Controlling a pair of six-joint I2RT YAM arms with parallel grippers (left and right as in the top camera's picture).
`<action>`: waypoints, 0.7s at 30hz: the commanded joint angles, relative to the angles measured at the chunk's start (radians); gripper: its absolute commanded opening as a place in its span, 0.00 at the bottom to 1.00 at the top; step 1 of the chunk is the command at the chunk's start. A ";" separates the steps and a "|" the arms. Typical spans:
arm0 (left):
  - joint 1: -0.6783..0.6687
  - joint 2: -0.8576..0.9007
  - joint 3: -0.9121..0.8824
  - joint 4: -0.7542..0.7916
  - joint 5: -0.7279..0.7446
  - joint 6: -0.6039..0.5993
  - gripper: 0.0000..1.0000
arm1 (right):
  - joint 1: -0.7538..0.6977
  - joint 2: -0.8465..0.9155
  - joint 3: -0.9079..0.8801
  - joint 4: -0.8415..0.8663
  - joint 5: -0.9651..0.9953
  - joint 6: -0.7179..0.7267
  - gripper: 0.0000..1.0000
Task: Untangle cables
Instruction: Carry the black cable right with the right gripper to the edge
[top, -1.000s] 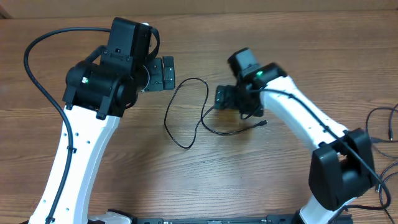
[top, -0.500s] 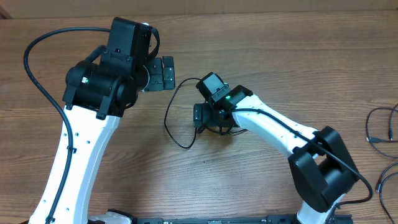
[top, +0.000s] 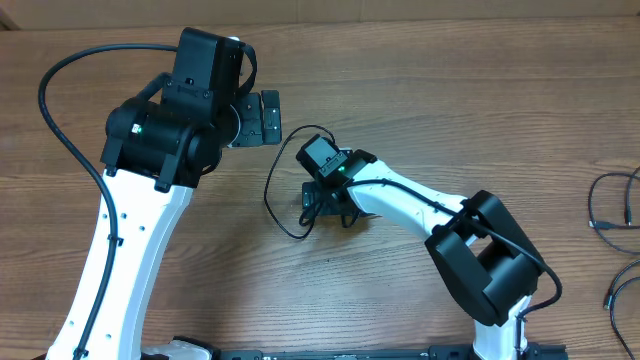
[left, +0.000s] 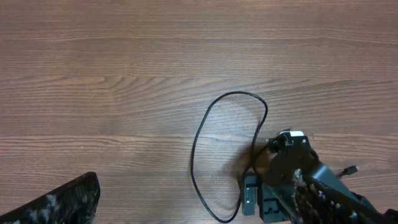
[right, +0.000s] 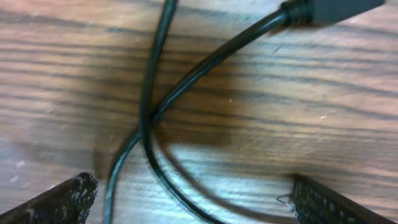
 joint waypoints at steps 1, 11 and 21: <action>0.001 -0.002 0.011 0.002 0.007 -0.013 1.00 | -0.002 0.076 -0.015 -0.021 0.092 0.008 1.00; 0.001 -0.002 0.011 0.002 0.007 -0.013 1.00 | -0.039 0.076 -0.015 -0.085 0.279 -0.003 1.00; 0.001 -0.002 0.011 0.002 0.007 -0.013 1.00 | -0.386 0.076 -0.015 -0.061 0.290 -0.093 1.00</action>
